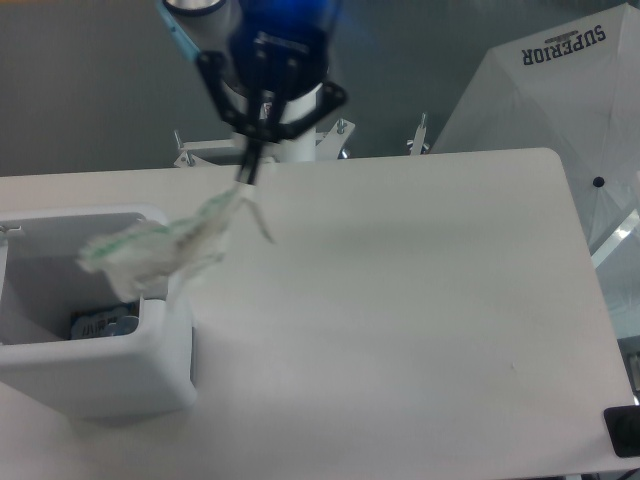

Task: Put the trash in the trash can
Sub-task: 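Carry the bag over to the white trash bin, then lower the bag into the bin and open the gripper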

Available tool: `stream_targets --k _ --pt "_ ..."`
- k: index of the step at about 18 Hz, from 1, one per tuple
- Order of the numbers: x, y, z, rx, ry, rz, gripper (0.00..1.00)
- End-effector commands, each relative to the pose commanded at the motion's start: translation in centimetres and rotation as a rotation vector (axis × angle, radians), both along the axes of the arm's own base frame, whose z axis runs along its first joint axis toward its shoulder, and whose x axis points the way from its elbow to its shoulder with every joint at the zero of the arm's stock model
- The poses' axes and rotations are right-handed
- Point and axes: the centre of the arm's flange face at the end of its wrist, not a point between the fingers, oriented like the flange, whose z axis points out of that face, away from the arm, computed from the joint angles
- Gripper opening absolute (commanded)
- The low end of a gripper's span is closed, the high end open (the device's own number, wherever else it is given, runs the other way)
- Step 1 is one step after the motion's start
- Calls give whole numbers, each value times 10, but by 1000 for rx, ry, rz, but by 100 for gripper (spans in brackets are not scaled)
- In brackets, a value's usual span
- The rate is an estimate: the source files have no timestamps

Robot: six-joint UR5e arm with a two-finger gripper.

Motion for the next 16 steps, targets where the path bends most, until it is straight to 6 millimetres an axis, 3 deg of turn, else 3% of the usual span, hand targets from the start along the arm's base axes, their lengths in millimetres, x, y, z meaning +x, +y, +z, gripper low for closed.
stream_targets --k 1,7,16 --pt "12 7 -8 -10 18 -41 0" --pt "39 31 -53 -64 134 -225 0" --pt "72 71 -86 -104 92 -322 0"
